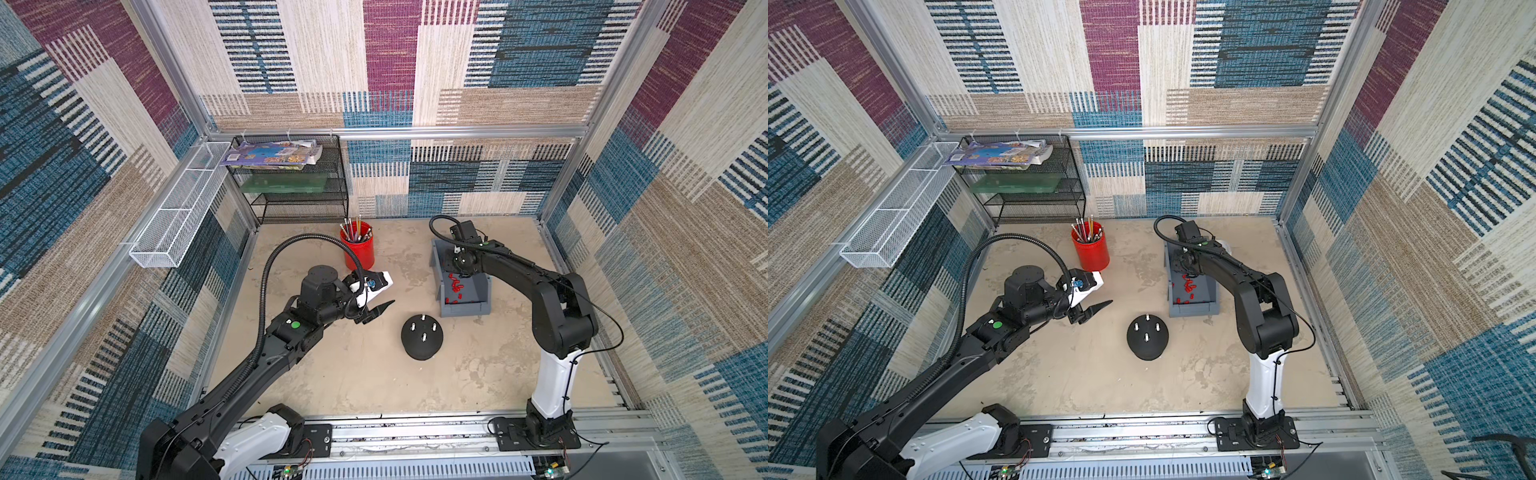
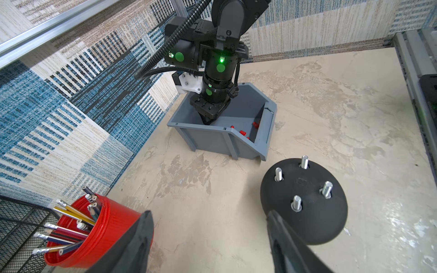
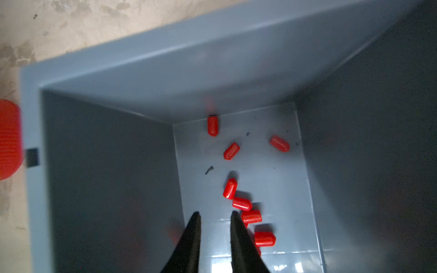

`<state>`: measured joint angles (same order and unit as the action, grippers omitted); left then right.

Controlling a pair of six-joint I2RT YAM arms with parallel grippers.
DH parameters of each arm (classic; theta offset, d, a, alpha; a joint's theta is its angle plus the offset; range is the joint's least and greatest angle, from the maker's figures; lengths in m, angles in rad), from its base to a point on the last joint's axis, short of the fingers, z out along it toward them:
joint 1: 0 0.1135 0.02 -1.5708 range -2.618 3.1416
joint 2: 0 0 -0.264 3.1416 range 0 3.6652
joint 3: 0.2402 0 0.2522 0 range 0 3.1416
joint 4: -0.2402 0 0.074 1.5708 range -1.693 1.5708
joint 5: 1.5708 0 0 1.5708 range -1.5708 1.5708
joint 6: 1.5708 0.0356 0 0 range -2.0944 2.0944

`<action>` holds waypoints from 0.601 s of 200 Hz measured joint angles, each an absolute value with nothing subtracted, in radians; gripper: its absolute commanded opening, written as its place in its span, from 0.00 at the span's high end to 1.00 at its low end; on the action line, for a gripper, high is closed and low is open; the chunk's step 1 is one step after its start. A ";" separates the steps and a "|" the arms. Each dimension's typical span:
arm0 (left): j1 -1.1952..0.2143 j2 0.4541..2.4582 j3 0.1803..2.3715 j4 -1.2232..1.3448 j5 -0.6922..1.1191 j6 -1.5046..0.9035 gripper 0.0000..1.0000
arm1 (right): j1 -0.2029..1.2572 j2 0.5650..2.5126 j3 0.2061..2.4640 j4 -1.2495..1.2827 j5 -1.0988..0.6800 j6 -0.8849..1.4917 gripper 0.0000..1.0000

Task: Cover the protruding screws with screw protection sleeves
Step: Pick up the screw protection sleeve from the storage box.

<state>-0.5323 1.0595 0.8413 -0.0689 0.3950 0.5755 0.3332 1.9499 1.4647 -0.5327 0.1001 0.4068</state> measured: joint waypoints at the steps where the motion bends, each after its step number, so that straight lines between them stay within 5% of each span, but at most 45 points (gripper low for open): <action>1: -0.532 1.060 0.841 -0.069 0.395 0.576 0.25 | 0.333 1.950 1.463 -0.533 0.101 0.407 0.76; 120: -0.546 1.080 0.834 -0.076 0.395 0.609 0.25 | 0.324 1.994 1.389 -0.461 0.125 0.408 0.81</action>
